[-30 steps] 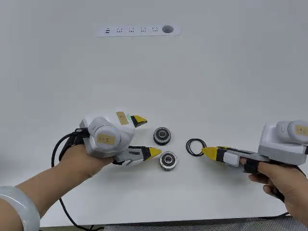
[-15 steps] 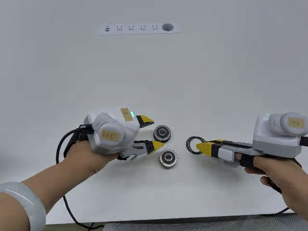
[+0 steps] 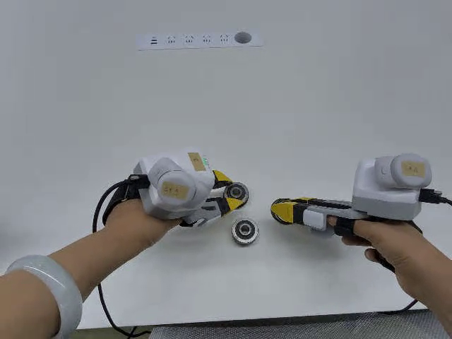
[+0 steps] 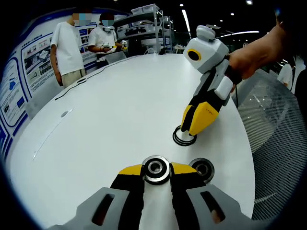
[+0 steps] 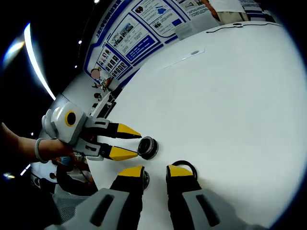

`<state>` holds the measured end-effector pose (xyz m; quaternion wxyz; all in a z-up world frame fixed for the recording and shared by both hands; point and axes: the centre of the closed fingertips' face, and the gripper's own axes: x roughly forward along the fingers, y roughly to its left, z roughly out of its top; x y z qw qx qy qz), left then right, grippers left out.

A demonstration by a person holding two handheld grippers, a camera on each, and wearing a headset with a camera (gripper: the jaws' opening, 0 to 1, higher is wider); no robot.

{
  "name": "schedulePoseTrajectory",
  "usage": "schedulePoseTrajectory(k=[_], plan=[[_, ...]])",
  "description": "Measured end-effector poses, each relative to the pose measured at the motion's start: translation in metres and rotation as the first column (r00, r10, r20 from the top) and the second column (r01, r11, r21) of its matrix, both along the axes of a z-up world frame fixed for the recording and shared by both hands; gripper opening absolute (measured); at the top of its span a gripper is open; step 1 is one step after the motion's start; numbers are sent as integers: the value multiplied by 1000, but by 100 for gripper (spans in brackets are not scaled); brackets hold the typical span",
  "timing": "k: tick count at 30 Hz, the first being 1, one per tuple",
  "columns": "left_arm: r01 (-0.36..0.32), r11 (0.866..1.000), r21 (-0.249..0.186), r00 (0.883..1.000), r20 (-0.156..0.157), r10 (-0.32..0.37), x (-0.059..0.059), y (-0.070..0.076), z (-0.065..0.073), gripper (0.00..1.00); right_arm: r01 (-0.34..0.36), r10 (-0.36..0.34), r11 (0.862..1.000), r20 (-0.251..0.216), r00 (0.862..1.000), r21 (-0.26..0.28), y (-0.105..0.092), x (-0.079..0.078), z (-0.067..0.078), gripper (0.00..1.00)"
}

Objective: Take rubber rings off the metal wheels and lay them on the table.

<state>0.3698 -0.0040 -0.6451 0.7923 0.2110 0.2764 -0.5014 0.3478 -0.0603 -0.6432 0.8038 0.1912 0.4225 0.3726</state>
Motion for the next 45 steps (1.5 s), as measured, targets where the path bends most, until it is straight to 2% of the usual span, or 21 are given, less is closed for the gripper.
schedulePoseTrajectory(k=[11,22,34,41,45], plan=[[16,999,32,999,-28,-15,1,-1,-8,19,-32,32,999,-7,999,13,16,8,2,20],[25,1000,18,999,-37,-24,2,-2,-8,17,-46,48,998,-46,998,32,30,21,-3,20],[26,999,22,999,-37,-25,4,-1,-8,13,-71,74,997,-112,991,32,40,20,-11,21],[25,999,20,999,-37,-24,4,-2,-9,13,-68,79,995,-168,983,71,46,17,-11,22],[23,1000,19,999,-36,-22,4,-2,-9,13,-63,75,995,-186,980,72,47,17,-13,23]])
